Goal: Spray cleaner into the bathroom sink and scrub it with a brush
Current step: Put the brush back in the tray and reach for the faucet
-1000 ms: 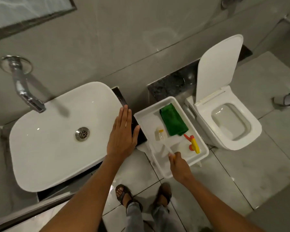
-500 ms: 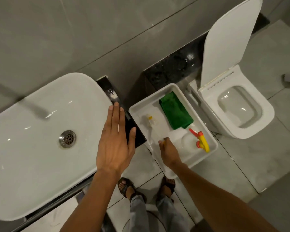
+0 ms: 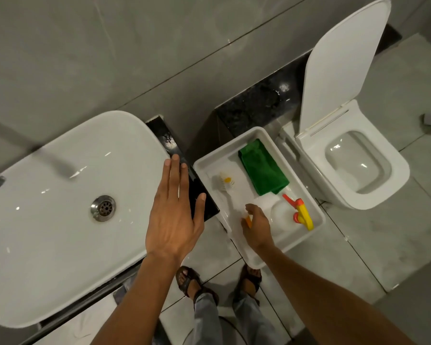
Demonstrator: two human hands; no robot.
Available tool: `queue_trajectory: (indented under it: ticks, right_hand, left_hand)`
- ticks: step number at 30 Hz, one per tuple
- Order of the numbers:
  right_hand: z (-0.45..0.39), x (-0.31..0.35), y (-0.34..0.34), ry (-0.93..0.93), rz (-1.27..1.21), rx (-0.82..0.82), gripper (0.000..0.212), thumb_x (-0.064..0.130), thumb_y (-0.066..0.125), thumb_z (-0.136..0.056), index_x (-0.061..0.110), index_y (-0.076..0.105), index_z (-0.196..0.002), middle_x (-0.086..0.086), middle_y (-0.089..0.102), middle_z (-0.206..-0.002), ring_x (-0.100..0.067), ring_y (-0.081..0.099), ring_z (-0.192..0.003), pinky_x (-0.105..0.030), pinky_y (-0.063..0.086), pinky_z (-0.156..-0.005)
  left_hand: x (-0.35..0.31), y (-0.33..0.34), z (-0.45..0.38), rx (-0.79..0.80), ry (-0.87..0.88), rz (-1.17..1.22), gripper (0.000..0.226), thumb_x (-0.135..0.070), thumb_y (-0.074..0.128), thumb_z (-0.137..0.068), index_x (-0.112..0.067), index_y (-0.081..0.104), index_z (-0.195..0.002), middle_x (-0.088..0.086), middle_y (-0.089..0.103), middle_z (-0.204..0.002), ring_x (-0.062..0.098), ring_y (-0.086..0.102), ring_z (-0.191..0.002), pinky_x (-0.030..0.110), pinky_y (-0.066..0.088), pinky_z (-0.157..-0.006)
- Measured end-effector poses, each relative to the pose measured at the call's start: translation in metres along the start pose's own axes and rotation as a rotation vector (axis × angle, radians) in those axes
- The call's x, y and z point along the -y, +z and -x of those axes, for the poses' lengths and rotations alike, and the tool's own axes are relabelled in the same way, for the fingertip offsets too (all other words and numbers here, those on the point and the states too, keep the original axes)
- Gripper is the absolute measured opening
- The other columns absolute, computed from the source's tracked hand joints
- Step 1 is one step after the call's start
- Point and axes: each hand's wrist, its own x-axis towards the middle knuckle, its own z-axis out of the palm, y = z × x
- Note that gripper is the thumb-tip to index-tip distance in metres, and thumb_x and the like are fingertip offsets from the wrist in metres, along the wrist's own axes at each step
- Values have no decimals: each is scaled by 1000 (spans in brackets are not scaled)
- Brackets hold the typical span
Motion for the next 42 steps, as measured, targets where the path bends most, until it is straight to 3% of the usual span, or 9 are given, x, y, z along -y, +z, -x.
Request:
queue_trajectory:
  ticks: [4, 9, 14, 19, 24, 28, 36, 39, 42]
  right_hand:
    - [13, 9, -18, -105, 24, -48, 48, 15, 65, -102, 7, 52, -148, -9, 60, -145, -26, 58, -133, -35, 47, -113]
    - [38, 29, -44, -244, -16, -136, 48, 7, 71, -97, 3, 56, -142, -11, 65, -138, -28, 65, -124, -39, 54, -102]
    - [63, 58, -69, -371, -59, -172, 49, 7, 74, -93, 8, 58, -140, -7, 66, -134, -24, 67, -116, -41, 58, -96]
    - [83, 116, -90, -525, -143, -266, 42, 11, 75, -95, 9, 61, -135, -1, 67, -126, -13, 65, -110, -35, 59, -97]
    - [101, 209, -96, -619, -345, -245, 39, 17, 70, -98, 18, 61, -136, 1, 70, -126, -14, 69, -118, -27, 57, -100]
    - [116, 280, -81, -690, -410, -185, 36, 20, 68, -98, 21, 61, -134, 1, 71, -124, -17, 71, -113, -37, 60, -100]
    - [139, 331, -44, -712, -420, -217, 33, 24, 69, -99, 25, 63, -132, 3, 72, -125, -13, 71, -113, -41, 59, -102]
    - [144, 320, -39, -608, -453, -262, 35, 26, 69, -99, 24, 62, -134, 2, 71, -125, -16, 70, -115, -43, 58, -103]
    - [153, 309, -34, -620, -403, -242, 38, 28, 71, -98, 24, 62, -135, 3, 70, -127, -15, 70, -115, -39, 60, -100]
  left_hand:
    - [1, 1, 1, -6, 11, 8, 81, -63, 30, -113, -17, 4, -175, -3, -14, -184, 15, -12, -171, 45, 26, -135]
    - [1, -4, 2, -40, 60, 89, 86, -63, 40, -111, -15, 8, -174, 2, -7, -185, 20, -5, -172, 48, 27, -135]
    - [-4, -21, 7, 24, 76, 134, 93, -68, 41, -107, -15, 6, -175, 5, -7, -185, 22, -8, -171, 54, 9, -138]
    - [-6, -55, 19, -133, -5, 229, 90, -71, 37, -107, -18, 12, -174, 3, 3, -185, 20, -2, -172, 43, -1, -138]
    - [48, -89, 50, -268, -139, 277, 87, -61, 51, -106, -12, 22, -172, 8, 13, -184, 28, 9, -171, 52, 12, -138]
    - [105, -116, 80, -338, -277, 312, 90, -63, 53, -102, -10, 28, -170, 9, 20, -182, 30, 16, -170, 53, 15, -137]
    - [186, -119, 122, -255, -412, 299, 95, -71, 44, -99, -14, 23, -172, 5, 9, -184, 26, 6, -172, 49, 6, -139]
    - [200, -111, 122, -219, -381, 292, 96, -73, 40, -99, -16, 20, -173, 3, 5, -185, 24, 3, -172, 47, 3, -139]
    - [204, -106, 114, -195, -374, 310, 95, -73, 41, -100, -16, 20, -173, 3, 5, -185, 22, 2, -172, 46, 4, -139]
